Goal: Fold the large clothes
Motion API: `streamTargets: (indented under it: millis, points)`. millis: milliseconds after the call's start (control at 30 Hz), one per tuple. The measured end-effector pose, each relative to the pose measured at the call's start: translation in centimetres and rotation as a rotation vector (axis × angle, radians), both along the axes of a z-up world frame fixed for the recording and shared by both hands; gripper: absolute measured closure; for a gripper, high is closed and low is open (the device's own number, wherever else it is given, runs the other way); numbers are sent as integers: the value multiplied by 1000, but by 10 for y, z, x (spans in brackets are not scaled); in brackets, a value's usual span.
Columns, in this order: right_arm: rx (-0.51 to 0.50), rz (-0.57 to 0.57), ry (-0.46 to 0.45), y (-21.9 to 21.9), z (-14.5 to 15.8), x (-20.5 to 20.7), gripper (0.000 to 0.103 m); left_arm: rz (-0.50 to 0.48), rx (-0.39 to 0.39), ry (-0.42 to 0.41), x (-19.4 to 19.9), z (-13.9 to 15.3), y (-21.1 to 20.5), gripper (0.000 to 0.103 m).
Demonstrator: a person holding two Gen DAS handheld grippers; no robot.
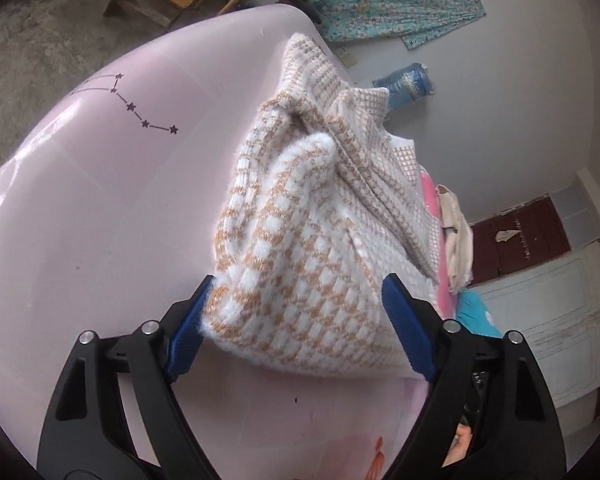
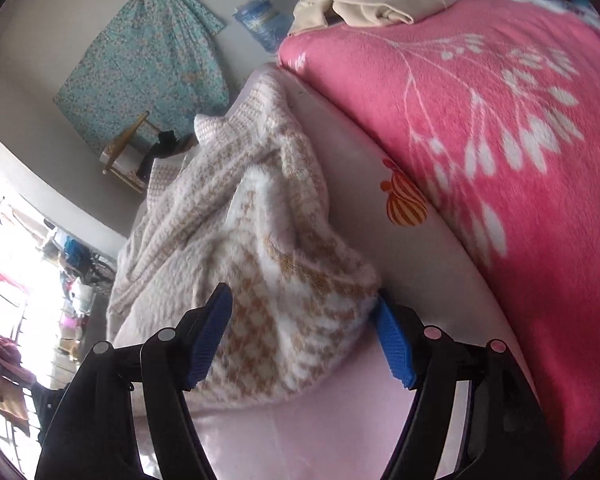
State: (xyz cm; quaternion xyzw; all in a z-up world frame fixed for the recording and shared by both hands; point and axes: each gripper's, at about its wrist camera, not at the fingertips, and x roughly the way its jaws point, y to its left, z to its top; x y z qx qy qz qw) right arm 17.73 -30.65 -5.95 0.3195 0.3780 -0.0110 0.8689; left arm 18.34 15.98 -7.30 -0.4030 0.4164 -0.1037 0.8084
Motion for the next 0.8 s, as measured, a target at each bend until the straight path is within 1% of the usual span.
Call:
streamTargets:
  millis: [33, 67, 100, 133, 167, 200, 300, 367, 400, 433, 533, 600, 633, 667, 733, 767, 800]
  points:
    - [-53, 3, -11, 8, 0, 5, 35, 15, 62, -8, 2, 1, -6, 48]
    - [-111, 10, -17, 17, 0, 10, 38, 23, 141, -5, 4, 4, -12, 54]
    - [-175, 22, -11, 26, 1, 14, 53, 17, 227, 4, 8, 7, -20, 63]
    - [-247, 49, 10, 36, 2, 20, 61, 4, 307, 11, 11, 11, -26, 77]
    - [-300, 68, 32, 42, 4, 24, 78, -13, 381, 4, 10, 17, -31, 80]
    - [-327, 83, 31, 44, 10, 24, 81, -28, 440, -23, 7, 27, -37, 83]
    - [-395, 82, -24, 42, 44, 9, 85, -55, 564, -146, -10, 65, -45, 88]
    - [-395, 80, -55, 39, 67, -4, 87, -76, 608, -211, -27, 88, -46, 90]
    - [-399, 81, -72, 38, 78, -13, 90, -84, 628, -233, -34, 99, -46, 91]
    - [-412, 86, -89, 39, 88, -22, 91, -98, 633, -249, -41, 108, -45, 91]
    - [-416, 110, -134, 41, 115, -53, 93, -142, 586, -260, -66, 130, -36, 91]
    - [-361, 142, -138, 35, 124, -79, 93, -176, 555, -246, -87, 137, -27, 91]
    - [-330, 158, -127, 30, 124, -93, 92, -188, 520, -226, -100, 136, -18, 90]
    - [-290, 178, -104, 25, 119, -105, 92, -193, 480, -197, -111, 130, -7, 90]
    - [-197, 240, -25, 14, 96, -123, 87, -189, 416, -123, -126, 106, 12, 84]
    - [-158, 256, 16, 8, 80, -129, 77, -178, 388, -74, -130, 88, 24, 80]
    - [-132, 262, 74, 3, 61, -133, 67, -161, 359, -12, -133, 66, 37, 78]
